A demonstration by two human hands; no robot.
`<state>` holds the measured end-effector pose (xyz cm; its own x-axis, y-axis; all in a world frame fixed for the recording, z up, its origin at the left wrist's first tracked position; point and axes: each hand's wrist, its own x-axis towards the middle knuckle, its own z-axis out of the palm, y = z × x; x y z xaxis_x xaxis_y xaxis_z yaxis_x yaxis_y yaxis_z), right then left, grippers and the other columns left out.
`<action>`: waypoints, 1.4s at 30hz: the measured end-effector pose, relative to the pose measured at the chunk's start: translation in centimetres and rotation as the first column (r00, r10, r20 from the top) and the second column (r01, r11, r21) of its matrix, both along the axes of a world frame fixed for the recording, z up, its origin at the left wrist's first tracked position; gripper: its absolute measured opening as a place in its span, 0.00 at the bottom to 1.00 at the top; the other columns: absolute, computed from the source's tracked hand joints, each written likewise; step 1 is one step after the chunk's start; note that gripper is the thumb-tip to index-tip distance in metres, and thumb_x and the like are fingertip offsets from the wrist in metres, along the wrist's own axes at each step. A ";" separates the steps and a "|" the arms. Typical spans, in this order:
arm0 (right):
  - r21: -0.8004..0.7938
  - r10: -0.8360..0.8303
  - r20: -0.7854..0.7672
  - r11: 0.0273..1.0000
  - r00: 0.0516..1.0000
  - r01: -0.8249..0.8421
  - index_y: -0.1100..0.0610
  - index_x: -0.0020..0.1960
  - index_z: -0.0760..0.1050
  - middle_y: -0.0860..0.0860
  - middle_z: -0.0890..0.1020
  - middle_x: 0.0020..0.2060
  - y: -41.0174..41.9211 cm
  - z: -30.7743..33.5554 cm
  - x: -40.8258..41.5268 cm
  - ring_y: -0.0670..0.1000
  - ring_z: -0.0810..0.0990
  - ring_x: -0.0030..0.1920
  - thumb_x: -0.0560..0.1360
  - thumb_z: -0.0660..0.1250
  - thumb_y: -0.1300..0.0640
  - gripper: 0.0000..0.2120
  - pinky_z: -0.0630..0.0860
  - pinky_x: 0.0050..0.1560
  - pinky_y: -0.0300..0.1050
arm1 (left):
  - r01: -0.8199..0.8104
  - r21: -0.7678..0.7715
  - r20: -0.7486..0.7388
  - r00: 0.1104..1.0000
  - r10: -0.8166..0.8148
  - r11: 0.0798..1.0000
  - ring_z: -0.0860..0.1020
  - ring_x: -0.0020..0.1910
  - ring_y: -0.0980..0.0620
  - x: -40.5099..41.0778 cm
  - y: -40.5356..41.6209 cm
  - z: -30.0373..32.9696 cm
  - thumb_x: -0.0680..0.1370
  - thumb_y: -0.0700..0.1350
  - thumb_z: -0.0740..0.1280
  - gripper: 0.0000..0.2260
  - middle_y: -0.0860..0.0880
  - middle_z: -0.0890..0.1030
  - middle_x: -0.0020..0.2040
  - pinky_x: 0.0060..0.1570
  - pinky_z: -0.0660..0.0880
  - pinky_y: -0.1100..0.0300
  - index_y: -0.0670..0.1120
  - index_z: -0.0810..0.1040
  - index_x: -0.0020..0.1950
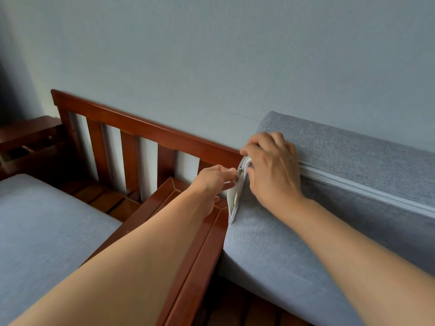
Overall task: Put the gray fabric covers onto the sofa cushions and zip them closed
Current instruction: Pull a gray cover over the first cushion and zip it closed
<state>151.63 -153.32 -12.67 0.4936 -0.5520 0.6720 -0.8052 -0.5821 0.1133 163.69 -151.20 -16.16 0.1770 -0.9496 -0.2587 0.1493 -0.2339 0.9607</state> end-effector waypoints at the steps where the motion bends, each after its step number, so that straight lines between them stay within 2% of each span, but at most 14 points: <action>1: 0.011 0.002 -0.001 1.000 1.000 -0.002 0.56 0.44 0.80 0.51 0.78 0.45 0.0 0.0 0.0 0.57 0.75 0.48 0.59 0.75 0.67 0.15 0.70 0.44 0.49 | 0.008 -0.010 0.013 1.000 -0.008 1.000 0.78 0.53 0.50 0.2 -0.1 -0.3 0.78 0.45 0.66 0.16 0.50 0.79 0.45 0.55 0.63 0.50 0.50 0.68 0.31; 5: 0.033 0.015 -0.026 0.999 1.000 -0.014 0.56 0.43 0.79 0.51 0.77 0.45 -0.1 0.5 -0.3 0.57 0.75 0.47 0.61 0.75 0.68 0.13 0.72 0.44 0.51 | 0.003 -0.073 0.120 0.993 0.005 0.997 0.71 0.40 0.53 0.9 -0.7 -0.3 0.77 0.43 0.67 0.17 0.48 0.75 0.38 0.36 0.62 0.61 0.48 0.66 0.30; 9: 0.016 -0.021 -0.072 1.000 0.997 0.022 0.56 0.41 0.79 0.52 0.78 0.43 -0.3 0.9 0.1 0.57 0.75 0.46 0.60 0.75 0.68 0.13 0.71 0.44 0.51 | 0.021 -0.121 0.178 0.984 0.001 0.992 0.63 0.31 0.55 1.1 -1.3 -0.8 0.77 0.42 0.67 0.17 0.54 0.70 0.27 0.32 0.63 0.65 0.47 0.65 0.31; 13: -0.081 -0.067 -0.119 0.995 0.991 0.057 0.59 0.41 0.79 0.54 0.78 0.42 0.0 0.4 0.4 0.59 0.76 0.45 0.64 0.71 0.66 0.07 0.68 0.48 0.51 | 0.040 -0.081 0.216 0.976 -0.021 0.996 0.70 0.39 0.53 1.0 -1.6 -3.7 0.77 0.42 0.67 0.15 0.47 0.75 0.37 0.35 0.64 0.65 0.46 0.66 0.33; 18: -0.143 -0.109 -0.299 0.987 0.948 0.068 0.61 0.44 0.79 0.58 0.77 0.54 0.7 -2.3 0.4 0.61 0.71 0.62 0.66 0.67 0.64 0.07 0.52 0.70 0.58 | 0.039 0.005 0.223 0.974 -0.039 0.999 0.63 0.29 0.55 0.2 -2.1 -8.1 0.78 0.43 0.65 0.16 0.50 0.66 0.29 0.30 0.60 0.63 0.46 0.64 0.33; 21: -0.206 -0.166 -0.409 0.975 0.897 0.086 0.63 0.47 0.79 0.60 0.73 0.63 0.9 -4.4 0.4 0.61 0.59 0.71 0.70 0.53 0.61 0.17 0.45 0.71 0.61 | 0.047 0.029 0.280 0.959 -0.053 0.998 0.64 0.30 0.55 0.1 -2.5 -10.0 0.78 0.44 0.66 0.16 0.50 0.67 0.29 0.31 0.62 0.63 0.45 0.65 0.33; 24: -0.293 -0.256 -0.528 0.950 0.809 0.109 0.63 0.55 0.79 0.58 0.72 0.67 0.6 -6.6 0.2 0.58 0.59 0.73 0.71 0.48 0.60 0.24 0.42 0.71 0.62 | 0.030 0.060 0.372 0.927 -0.050 0.998 0.66 0.30 0.54 0.0 -3.2 -12.6 0.78 0.45 0.66 0.16 0.49 0.70 0.30 0.30 0.63 0.61 0.45 0.66 0.32; 26: -0.327 -0.318 -0.629 0.936 0.710 0.130 0.62 0.63 0.75 0.57 0.71 0.69 0.4 -8.4 -0.1 0.58 0.58 0.74 0.72 0.48 0.58 0.26 0.38 0.71 0.61 | 0.025 0.085 0.428 0.902 -0.059 0.996 0.72 0.35 0.50 -0.1 -3.5 -14.2 0.77 0.45 0.67 0.13 0.46 0.75 0.35 0.36 0.70 0.57 0.44 0.70 0.34; 28: -0.325 -0.331 -0.685 0.936 0.649 0.136 0.61 0.66 0.73 0.56 0.71 0.69 0.2 -10.1 -0.5 0.58 0.58 0.74 0.73 0.44 0.58 0.28 0.37 0.71 0.61 | 0.028 0.112 0.500 0.862 -0.081 0.993 0.78 0.48 0.43 -0.1 -3.8 -15.6 0.78 0.46 0.66 0.10 0.41 0.81 0.47 0.49 0.74 0.53 0.39 0.77 0.44; 30: -0.313 -0.326 -0.690 0.939 0.647 0.139 0.60 0.66 0.73 0.56 0.72 0.68 -0.1 -11.3 -0.8 0.58 0.59 0.74 0.72 0.41 0.58 0.30 0.39 0.71 0.61 | 0.022 0.132 0.532 0.842 -0.089 0.991 0.77 0.57 0.40 -0.3 -4.1 -17.1 0.78 0.46 0.65 0.12 0.38 0.80 0.54 0.54 0.73 0.52 0.36 0.77 0.50; 34: -0.281 -0.294 -0.681 0.951 0.671 0.131 0.62 0.66 0.73 0.56 0.73 0.67 -0.3 -11.8 -1.0 0.58 0.59 0.74 0.72 0.43 0.58 0.29 0.40 0.72 0.60 | 0.003 0.140 0.534 0.842 -0.078 0.990 0.77 0.56 0.39 -1.1 -4.8 -18.3 0.79 0.48 0.64 0.13 0.38 0.80 0.50 0.51 0.74 0.51 0.42 0.73 0.38; 38: -0.204 -0.193 -0.608 0.975 0.770 0.084 0.62 0.58 0.79 0.57 0.77 0.63 0.2 -11.0 -1.1 0.57 0.66 0.71 0.71 0.43 0.59 0.28 0.47 0.72 0.57 | 0.029 0.224 0.684 0.708 -0.178 0.974 0.76 0.59 0.43 -1.5 -5.1 -17.0 0.81 0.51 0.60 0.16 0.42 0.78 0.59 0.48 0.71 0.56 0.39 0.77 0.57; 40: -0.185 -0.148 -0.547 0.981 0.824 0.053 0.63 0.55 0.80 0.58 0.77 0.62 0.8 -10.2 -1.0 0.57 0.67 0.70 0.70 0.45 0.60 0.27 0.48 0.72 0.58 | 0.036 0.221 0.673 0.717 -0.179 0.975 0.77 0.55 0.43 -1.6 -5.0 -16.1 0.80 0.50 0.62 0.15 0.42 0.79 0.56 0.42 0.69 0.58 0.39 0.77 0.56; 42: -0.172 -0.116 -0.466 0.984 0.877 0.039 0.65 0.55 0.80 0.58 0.76 0.63 1.3 -8.7 -0.9 0.57 0.67 0.70 0.70 0.45 0.61 0.27 0.46 0.72 0.57 | 0.027 0.136 0.579 0.809 -0.102 0.990 0.78 0.47 0.47 -1.7 -4.6 -14.3 0.77 0.46 0.64 0.09 0.44 0.80 0.51 0.40 0.72 0.58 0.42 0.75 0.52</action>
